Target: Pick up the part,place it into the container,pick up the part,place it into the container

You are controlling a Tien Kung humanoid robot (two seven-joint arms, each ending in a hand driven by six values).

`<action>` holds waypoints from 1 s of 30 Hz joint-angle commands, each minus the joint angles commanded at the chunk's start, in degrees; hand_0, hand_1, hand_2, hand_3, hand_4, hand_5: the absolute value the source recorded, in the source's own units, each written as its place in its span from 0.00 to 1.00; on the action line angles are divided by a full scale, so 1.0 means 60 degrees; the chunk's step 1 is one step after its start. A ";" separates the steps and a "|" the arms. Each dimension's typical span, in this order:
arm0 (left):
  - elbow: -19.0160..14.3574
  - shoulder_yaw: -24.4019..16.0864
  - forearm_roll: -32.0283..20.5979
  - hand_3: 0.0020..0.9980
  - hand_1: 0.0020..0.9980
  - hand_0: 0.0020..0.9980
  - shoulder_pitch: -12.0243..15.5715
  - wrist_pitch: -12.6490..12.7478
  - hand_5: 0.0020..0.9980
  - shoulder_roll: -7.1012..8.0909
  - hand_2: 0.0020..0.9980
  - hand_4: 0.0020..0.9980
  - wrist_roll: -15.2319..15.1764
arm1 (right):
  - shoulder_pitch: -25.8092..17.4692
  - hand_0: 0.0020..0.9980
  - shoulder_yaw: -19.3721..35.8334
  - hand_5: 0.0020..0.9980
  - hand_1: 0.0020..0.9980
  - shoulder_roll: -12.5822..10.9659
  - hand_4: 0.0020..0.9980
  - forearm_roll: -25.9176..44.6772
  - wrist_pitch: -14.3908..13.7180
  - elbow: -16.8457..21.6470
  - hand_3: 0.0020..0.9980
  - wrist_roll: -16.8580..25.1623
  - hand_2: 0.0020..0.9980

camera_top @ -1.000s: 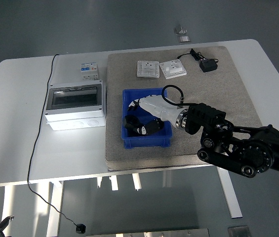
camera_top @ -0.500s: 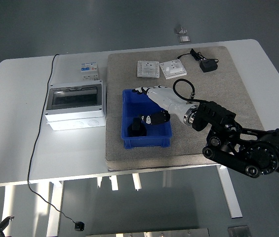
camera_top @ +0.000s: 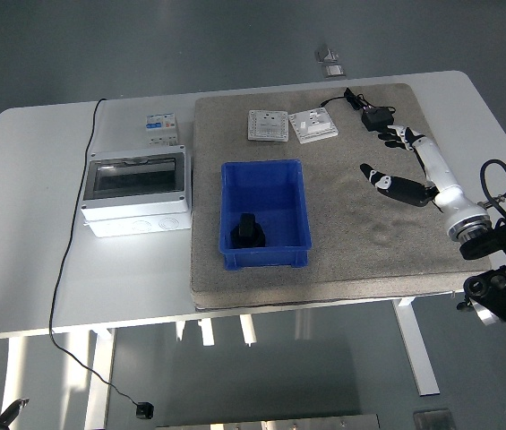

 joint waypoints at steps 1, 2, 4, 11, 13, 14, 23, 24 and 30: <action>0.0002 -0.0006 0.0010 0.82 0.71 0.70 0.0003 -0.0003 0.89 -0.0005 0.73 0.89 -0.0001 | -0.0234 0.82 0.0137 0.37 0.74 0.0074 0.78 0.0232 -0.0031 -0.0034 0.75 0.0125 0.75; 0.0004 -0.0009 0.0017 0.82 0.71 0.70 0.0006 -0.0006 0.89 -0.0011 0.73 0.89 -0.0003 | -0.0444 0.79 0.0229 0.38 0.68 0.0156 0.79 0.0449 -0.0061 -0.0062 0.72 0.0241 0.71; 0.0007 -0.0013 0.0034 0.82 0.71 0.70 0.0009 -0.0009 0.89 -0.0026 0.73 0.89 -0.0002 | -0.0765 0.79 0.0336 0.38 0.68 0.0264 0.79 0.0834 -0.0109 -0.0095 0.72 0.0414 0.71; 0.0033 0.0120 -0.0149 0.82 0.71 0.70 -0.0004 0.0030 0.89 -0.0033 0.74 0.89 -0.0113 | -0.1111 0.78 0.0624 0.39 0.65 0.0324 0.79 0.2067 -0.0416 -0.0140 0.70 0.1114 0.69; 0.0033 0.0162 -0.0205 0.82 0.71 0.70 -0.0006 0.0049 0.89 -0.0026 0.74 0.89 -0.0142 | -0.1118 0.78 0.0727 0.39 0.65 0.0368 0.79 0.2532 -0.0465 -0.0114 0.70 0.1341 0.69; 0.0034 0.0179 -0.0225 0.82 0.71 0.70 -0.0006 0.0055 0.89 -0.0023 0.74 0.89 -0.0156 | -0.1102 0.75 0.0790 0.39 0.61 0.0397 0.79 0.2716 -0.0486 -0.0093 0.65 0.1415 0.66; 0.0055 0.0314 -0.0334 0.82 0.70 0.69 -0.0034 0.0102 0.89 -0.0014 0.74 0.88 -0.0396 | -0.0964 0.70 0.1003 0.39 0.51 0.0498 0.78 0.3392 -0.0610 -0.0128 0.64 0.1599 0.60; 0.0058 0.0329 -0.0354 0.82 0.70 0.69 -0.0032 0.0110 0.89 -0.0016 0.74 0.88 -0.0423 | -0.0971 0.70 0.1010 0.39 0.51 0.0501 0.78 0.3387 -0.0618 -0.0134 0.64 0.1594 0.60; 0.0079 0.0333 -0.0386 0.82 0.70 0.69 -0.0014 0.0172 0.88 -0.0036 0.73 0.88 -0.0578 | -0.1008 0.69 0.1051 0.40 0.43 0.0492 0.78 0.3380 -0.0637 -0.0133 0.63 0.1615 0.49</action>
